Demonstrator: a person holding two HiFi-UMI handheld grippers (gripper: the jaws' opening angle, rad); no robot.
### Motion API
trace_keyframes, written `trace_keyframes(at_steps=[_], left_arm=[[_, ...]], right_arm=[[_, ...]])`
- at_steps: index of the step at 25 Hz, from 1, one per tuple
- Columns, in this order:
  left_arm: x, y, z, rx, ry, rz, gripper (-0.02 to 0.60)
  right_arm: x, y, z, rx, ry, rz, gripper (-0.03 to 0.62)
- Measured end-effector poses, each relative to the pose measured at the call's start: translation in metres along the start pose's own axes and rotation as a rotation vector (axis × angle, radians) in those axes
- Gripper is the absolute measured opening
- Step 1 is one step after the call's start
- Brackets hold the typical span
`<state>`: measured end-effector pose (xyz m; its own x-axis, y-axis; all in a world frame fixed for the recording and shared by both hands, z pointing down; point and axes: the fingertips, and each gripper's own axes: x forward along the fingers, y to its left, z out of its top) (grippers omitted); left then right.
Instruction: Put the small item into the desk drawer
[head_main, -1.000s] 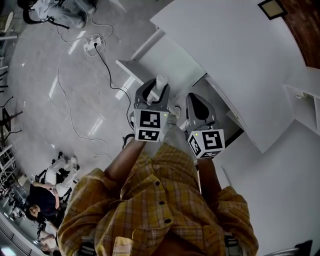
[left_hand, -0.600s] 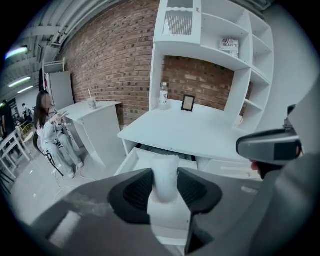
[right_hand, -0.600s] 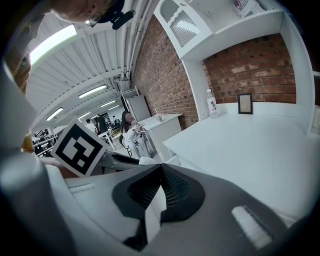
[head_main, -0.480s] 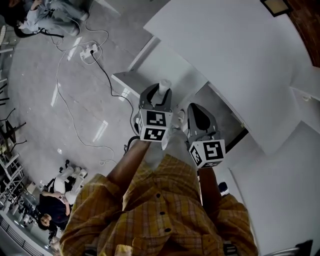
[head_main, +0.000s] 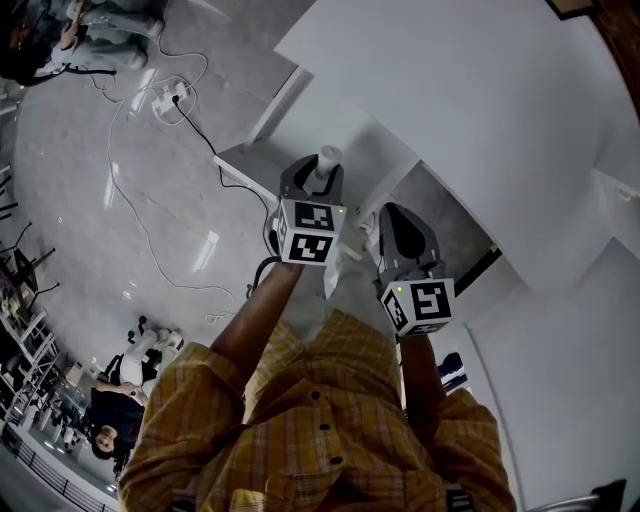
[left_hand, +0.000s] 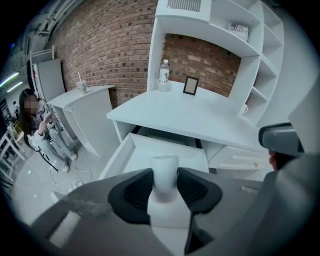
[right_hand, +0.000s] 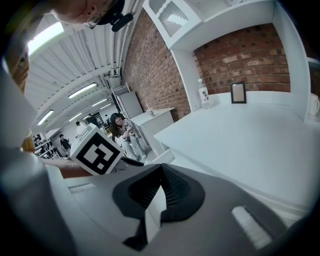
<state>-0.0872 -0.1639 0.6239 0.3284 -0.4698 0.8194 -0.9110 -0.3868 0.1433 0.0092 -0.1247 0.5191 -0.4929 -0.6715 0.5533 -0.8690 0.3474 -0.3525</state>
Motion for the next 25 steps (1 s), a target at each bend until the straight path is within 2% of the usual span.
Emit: trace_keyframes(at_steps=[4,11,25], left_arm=[[0.021,-0.007,-0.007,0.012,0.059,-0.015,0.166],[0.054,-0.012,-0.019,0.086,0.137,-0.033,0.166],[0.099,-0.010,-0.053,0.135,0.266,-0.038,0.167]], right_arm=[[-0.002,-0.005,-0.003,0.007,0.015,-0.008,-0.003],[-0.002,-0.006,-0.014,0.026,0.030,-0.009,-0.004],[0.000,-0.015,-0.029,0.045,0.057,-0.026,-0.004]])
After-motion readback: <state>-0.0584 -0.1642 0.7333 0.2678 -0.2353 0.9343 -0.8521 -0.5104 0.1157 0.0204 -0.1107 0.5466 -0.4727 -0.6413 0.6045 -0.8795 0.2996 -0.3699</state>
